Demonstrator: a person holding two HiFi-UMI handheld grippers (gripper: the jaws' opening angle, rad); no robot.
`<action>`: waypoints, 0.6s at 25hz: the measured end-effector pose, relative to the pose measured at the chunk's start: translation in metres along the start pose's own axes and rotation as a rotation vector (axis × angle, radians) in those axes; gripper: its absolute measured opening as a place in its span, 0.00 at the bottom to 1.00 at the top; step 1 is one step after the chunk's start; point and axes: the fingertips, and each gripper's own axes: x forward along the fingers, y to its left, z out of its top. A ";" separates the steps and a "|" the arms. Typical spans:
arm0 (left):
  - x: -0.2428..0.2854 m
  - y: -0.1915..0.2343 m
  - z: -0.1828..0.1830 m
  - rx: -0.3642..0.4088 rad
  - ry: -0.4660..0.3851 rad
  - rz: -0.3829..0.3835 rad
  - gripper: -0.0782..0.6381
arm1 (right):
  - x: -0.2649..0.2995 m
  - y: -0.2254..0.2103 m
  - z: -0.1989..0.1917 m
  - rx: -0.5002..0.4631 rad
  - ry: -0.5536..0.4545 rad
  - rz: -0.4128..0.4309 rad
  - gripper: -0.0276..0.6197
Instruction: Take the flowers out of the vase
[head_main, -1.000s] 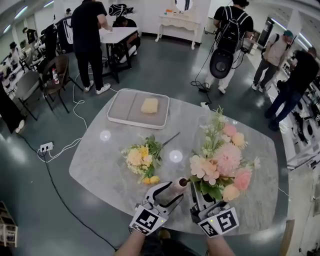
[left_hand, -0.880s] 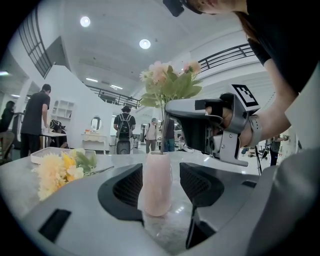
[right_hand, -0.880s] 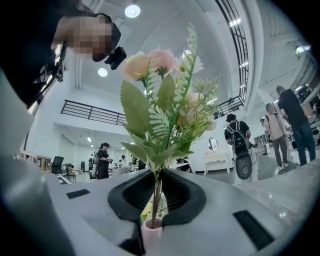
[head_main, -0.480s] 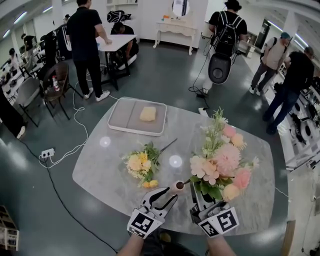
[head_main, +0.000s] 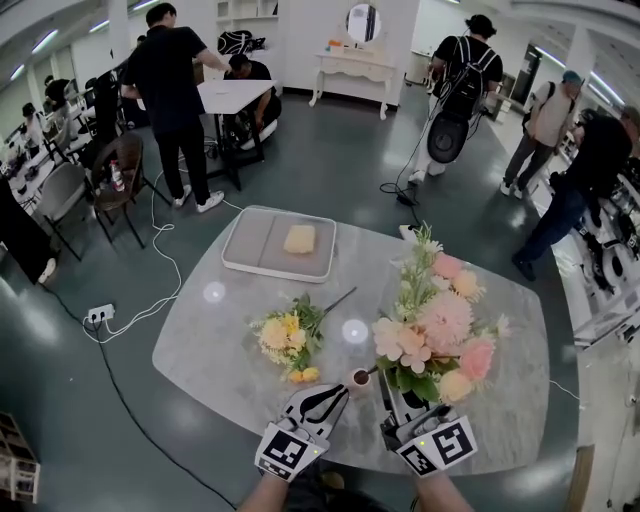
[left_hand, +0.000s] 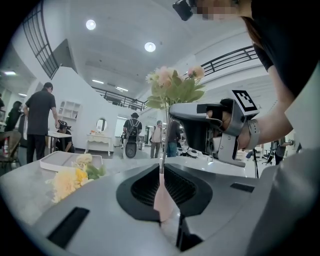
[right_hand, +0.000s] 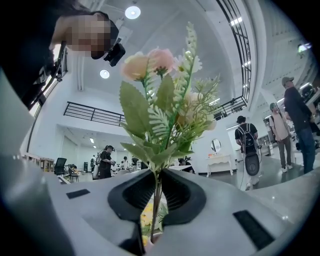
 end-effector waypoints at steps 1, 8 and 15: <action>-0.001 -0.001 0.001 0.002 0.004 0.001 0.16 | -0.001 0.001 0.001 -0.002 0.004 0.002 0.12; -0.006 -0.003 0.013 0.009 0.000 0.017 0.16 | -0.006 0.000 0.014 -0.006 -0.012 0.006 0.12; -0.014 -0.010 0.022 0.001 -0.010 0.042 0.16 | -0.017 0.004 0.022 -0.014 -0.012 0.015 0.12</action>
